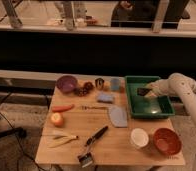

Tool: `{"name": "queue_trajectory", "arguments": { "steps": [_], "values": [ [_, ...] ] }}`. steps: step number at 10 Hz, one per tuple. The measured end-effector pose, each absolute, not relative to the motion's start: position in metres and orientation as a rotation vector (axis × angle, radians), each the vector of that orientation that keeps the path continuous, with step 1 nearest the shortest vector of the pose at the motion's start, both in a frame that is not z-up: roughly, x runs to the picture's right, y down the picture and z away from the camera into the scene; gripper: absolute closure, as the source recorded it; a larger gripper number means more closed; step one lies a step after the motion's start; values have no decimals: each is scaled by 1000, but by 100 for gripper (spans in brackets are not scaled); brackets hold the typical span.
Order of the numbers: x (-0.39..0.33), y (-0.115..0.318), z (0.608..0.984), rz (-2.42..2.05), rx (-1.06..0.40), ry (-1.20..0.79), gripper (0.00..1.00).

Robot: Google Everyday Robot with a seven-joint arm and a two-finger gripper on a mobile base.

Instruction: Wipe tray with eraser

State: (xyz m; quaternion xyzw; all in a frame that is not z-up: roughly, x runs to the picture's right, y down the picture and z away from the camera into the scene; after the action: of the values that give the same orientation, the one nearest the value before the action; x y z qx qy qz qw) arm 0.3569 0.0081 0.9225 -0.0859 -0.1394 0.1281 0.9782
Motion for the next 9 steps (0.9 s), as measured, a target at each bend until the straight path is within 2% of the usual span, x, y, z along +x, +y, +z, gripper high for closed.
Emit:
{"name": "queue_trajectory", "arguments": {
  "steps": [7, 8, 9],
  "values": [
    [356, 7, 921, 246, -163, -285, 100],
    [356, 6, 920, 238, -161, -284, 98],
    [355, 7, 919, 218, -163, -287, 90]
  ]
}}
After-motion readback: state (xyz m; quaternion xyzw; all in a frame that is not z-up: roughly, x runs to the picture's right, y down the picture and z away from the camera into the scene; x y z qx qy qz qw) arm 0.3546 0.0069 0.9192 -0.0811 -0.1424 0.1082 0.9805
